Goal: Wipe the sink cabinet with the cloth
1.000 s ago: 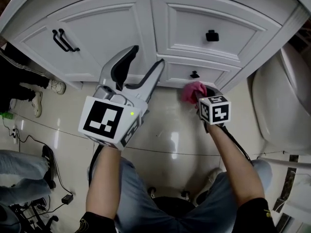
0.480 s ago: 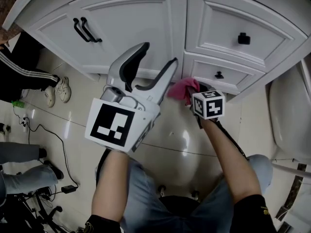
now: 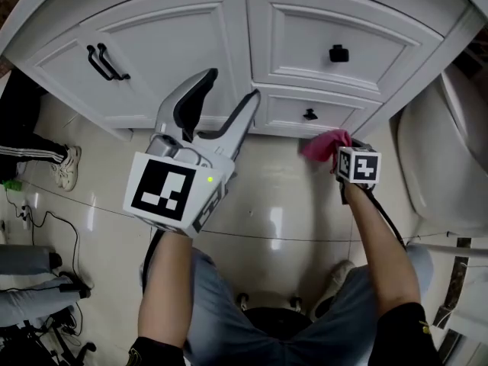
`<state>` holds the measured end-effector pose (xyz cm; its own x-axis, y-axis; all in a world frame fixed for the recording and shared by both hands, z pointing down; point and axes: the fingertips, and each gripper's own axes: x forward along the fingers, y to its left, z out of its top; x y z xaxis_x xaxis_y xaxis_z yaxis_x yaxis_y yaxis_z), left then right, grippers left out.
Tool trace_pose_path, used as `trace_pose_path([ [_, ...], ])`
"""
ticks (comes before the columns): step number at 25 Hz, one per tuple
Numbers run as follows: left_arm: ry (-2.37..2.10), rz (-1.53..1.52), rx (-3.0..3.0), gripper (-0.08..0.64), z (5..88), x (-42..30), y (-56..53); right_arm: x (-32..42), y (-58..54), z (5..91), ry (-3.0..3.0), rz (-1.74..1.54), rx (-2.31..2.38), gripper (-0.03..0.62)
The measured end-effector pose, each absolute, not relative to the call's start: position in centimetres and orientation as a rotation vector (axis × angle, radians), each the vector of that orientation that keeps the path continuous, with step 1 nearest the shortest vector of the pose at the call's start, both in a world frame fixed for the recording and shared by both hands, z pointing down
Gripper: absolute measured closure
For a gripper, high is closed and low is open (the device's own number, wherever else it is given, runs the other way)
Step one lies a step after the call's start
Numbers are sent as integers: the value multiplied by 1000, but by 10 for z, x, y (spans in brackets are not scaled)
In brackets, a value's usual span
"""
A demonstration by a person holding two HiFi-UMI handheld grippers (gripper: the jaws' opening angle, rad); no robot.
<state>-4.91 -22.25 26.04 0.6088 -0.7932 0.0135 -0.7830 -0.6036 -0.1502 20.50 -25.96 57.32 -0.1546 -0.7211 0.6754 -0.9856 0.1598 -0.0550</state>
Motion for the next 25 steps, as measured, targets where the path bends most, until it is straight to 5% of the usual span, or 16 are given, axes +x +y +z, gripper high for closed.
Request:
trace_pose_path([
  [6, 1300, -95, -2710, 308, 255, -34, -219, 267, -245, 557, -1876, 731, 1752, 557],
  [25, 1289, -74, -2609, 310, 203, -29, -95, 150, -99, 215, -2545, 111, 1934, 557],
])
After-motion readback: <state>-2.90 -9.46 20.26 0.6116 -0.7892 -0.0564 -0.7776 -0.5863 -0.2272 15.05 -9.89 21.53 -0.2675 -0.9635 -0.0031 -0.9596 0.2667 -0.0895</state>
